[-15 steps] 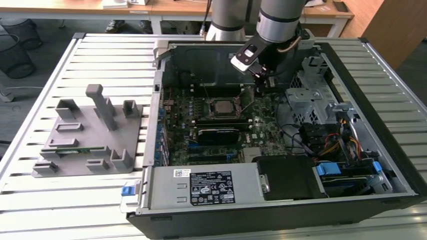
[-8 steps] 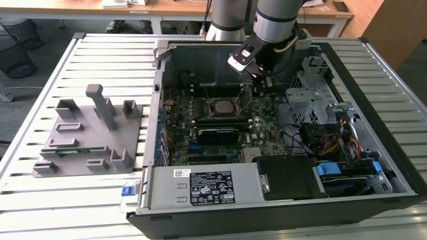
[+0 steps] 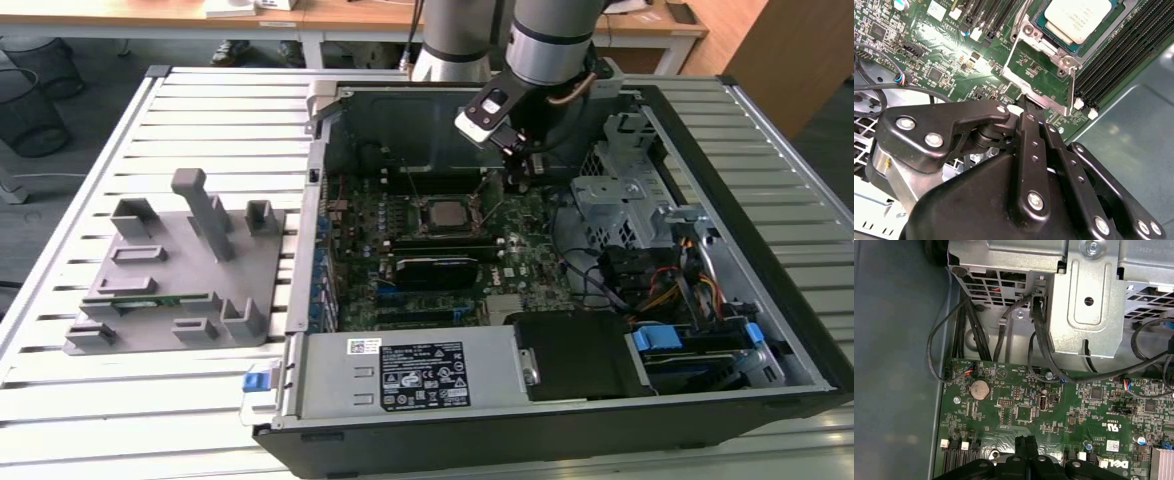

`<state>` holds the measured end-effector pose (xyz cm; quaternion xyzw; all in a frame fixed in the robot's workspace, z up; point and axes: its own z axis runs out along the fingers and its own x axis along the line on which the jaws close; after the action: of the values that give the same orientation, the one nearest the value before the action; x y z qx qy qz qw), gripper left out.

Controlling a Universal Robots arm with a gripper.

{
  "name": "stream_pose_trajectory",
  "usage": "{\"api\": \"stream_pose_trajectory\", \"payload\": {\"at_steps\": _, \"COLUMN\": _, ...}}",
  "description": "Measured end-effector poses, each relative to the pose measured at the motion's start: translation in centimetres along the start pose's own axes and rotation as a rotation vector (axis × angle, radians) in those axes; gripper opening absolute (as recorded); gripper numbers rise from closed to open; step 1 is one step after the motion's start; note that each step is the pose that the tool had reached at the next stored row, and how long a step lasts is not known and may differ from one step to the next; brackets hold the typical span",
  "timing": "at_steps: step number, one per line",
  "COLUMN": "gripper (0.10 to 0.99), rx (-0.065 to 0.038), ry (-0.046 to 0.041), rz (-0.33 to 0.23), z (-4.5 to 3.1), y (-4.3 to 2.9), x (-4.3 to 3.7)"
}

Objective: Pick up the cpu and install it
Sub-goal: 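Close the cpu cover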

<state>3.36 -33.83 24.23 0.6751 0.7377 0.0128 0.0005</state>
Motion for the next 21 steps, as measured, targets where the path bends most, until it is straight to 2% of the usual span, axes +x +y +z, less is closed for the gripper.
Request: {"api": "stream_pose_trajectory", "payload": {"at_steps": 21, "gripper": 0.106, "rx": 0.0, "ry": 0.0, "rz": 0.0, "z": -0.01, "y": -0.84, "x": 0.07}}
